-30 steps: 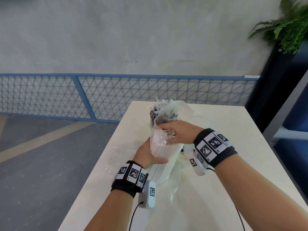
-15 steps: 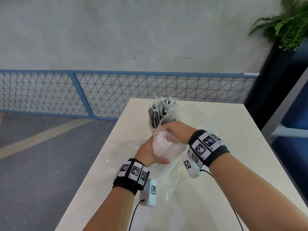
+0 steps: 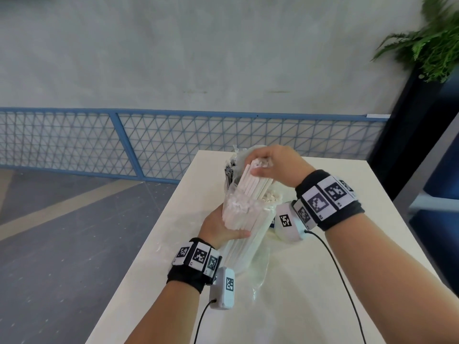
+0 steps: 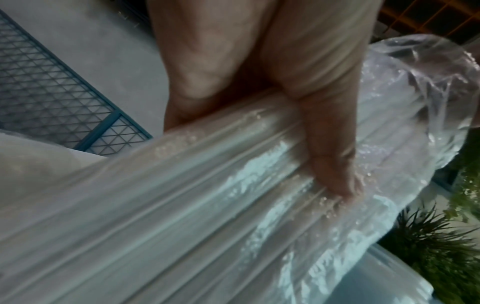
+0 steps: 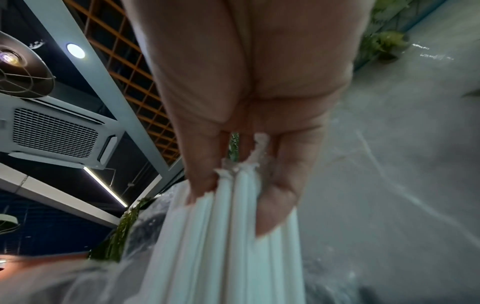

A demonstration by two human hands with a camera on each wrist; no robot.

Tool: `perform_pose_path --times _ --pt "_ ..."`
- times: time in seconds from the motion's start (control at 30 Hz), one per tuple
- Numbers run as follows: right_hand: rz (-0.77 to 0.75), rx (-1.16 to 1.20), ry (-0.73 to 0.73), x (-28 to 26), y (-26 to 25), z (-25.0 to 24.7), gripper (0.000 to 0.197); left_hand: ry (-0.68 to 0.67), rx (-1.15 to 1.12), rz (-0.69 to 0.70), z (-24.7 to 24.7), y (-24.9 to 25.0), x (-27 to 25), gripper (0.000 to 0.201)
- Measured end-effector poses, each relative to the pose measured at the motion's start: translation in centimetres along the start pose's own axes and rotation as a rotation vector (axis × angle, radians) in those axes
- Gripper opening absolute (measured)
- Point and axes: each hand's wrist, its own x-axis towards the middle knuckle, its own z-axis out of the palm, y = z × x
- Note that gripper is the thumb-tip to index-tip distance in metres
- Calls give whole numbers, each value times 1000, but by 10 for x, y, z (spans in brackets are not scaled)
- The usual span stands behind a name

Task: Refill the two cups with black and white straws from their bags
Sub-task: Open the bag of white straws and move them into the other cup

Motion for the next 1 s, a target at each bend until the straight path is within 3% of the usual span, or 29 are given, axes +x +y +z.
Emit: perform_pose_path --times 0.1,0.2,0.3,0.43,0.6,0.73,1.0 --pt "21 130 198 -1 -5 3 28 48 -102 -17 2 2 0 64" --pt "81 358 375 -9 -4 31 51 55 -186 -52 8 -2 -4 58" --pt "189 493 415 -21 -2 67 70 65 -202 -62 14 -11 -5 61" --pt "268 580 425 -27 1 87 79 62 -180 -50 16 -15 -3 66" --pt "320 423 273 -17 8 93 62 71 -192 21 12 -6 -5 70" --pt "301 455 305 -13 6 94 42 83 -257 31 9 -2 0 77" --pt "285 491 321 -7 5 99 44 82 -313 21 10 -5 3 78"
